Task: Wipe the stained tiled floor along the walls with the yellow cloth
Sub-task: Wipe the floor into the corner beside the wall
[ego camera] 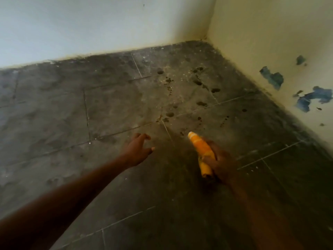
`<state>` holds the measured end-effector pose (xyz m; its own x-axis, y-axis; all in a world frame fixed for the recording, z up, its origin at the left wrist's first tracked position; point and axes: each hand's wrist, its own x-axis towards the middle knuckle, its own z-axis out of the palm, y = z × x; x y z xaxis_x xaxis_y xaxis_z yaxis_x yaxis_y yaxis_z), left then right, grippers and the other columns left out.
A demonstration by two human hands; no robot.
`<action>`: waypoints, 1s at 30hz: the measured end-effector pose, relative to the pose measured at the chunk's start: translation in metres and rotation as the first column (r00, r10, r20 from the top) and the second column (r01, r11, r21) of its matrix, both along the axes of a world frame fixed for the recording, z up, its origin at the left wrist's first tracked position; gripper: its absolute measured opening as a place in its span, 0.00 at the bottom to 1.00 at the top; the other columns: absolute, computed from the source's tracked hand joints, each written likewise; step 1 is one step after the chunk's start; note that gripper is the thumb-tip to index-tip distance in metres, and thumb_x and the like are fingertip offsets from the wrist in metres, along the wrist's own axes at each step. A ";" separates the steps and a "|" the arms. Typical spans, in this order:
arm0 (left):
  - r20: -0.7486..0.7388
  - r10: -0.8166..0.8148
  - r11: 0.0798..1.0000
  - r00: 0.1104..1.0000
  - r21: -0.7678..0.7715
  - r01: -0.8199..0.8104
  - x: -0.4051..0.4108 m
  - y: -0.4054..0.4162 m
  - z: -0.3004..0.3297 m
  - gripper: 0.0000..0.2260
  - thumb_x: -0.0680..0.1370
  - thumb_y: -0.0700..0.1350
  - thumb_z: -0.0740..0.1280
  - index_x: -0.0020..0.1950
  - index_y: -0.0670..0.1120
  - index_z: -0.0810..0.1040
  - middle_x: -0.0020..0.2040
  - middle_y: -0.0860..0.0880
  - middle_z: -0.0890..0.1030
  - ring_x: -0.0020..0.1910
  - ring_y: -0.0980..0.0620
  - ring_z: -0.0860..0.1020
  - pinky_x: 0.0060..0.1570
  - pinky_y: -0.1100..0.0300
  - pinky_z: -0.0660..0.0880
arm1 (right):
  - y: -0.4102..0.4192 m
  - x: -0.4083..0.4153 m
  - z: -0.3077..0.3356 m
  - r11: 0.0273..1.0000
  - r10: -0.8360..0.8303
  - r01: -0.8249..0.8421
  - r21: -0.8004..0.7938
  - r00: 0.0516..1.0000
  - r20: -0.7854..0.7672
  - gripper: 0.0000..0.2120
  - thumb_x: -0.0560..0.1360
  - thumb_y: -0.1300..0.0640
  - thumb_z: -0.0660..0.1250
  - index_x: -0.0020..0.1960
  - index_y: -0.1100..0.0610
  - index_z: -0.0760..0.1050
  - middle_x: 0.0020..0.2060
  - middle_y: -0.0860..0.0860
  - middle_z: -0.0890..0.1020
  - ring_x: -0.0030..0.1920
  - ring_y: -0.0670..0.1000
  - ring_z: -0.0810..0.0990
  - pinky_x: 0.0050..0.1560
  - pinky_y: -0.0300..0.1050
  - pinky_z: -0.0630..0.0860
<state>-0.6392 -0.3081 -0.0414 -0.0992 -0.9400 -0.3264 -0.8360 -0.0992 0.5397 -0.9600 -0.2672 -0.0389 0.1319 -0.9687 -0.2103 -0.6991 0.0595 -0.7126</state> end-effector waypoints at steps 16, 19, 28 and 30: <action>0.347 -0.427 0.900 0.835 0.079 0.428 0.040 0.030 -0.061 0.50 0.63 0.79 0.20 0.80 0.55 0.26 0.81 0.52 0.25 0.81 0.49 0.28 0.82 0.44 0.38 | 0.026 0.073 -0.081 0.852 0.279 -0.487 -0.191 0.731 -0.623 0.32 0.83 0.37 0.52 0.84 0.41 0.46 0.85 0.46 0.48 0.84 0.57 0.43 0.80 0.67 0.46; 0.336 -0.415 0.904 0.846 0.041 0.426 0.042 0.032 -0.064 0.46 0.67 0.78 0.23 0.81 0.56 0.27 0.81 0.54 0.25 0.81 0.49 0.28 0.82 0.45 0.37 | 0.054 0.045 -0.086 0.890 0.236 -0.424 -0.168 0.744 -0.625 0.31 0.82 0.38 0.54 0.83 0.37 0.50 0.85 0.48 0.53 0.84 0.58 0.49 0.76 0.70 0.54; 0.365 -0.460 0.868 0.809 -0.006 0.497 0.057 0.008 -0.063 0.46 0.70 0.80 0.29 0.82 0.56 0.30 0.83 0.56 0.30 0.82 0.51 0.32 0.82 0.48 0.37 | -0.029 0.056 -0.067 0.978 0.116 -0.193 -0.083 0.826 -0.552 0.34 0.77 0.36 0.45 0.83 0.37 0.49 0.85 0.49 0.50 0.83 0.67 0.44 0.79 0.73 0.48; 0.353 -0.484 0.846 0.800 -0.043 0.531 0.061 -0.006 -0.063 0.47 0.72 0.80 0.37 0.84 0.56 0.33 0.83 0.57 0.32 0.83 0.51 0.33 0.82 0.49 0.37 | -0.006 0.070 -0.068 0.911 0.300 -0.405 -0.071 0.773 -0.559 0.32 0.79 0.37 0.48 0.82 0.33 0.44 0.85 0.47 0.46 0.83 0.64 0.38 0.81 0.69 0.43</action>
<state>-0.5785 -0.3143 -0.1040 -0.4879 -0.8199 -0.2996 -0.8719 0.4409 0.2132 -0.8895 -0.2733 -0.1068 0.3921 -0.9025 -0.1784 -0.9122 -0.3563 -0.2025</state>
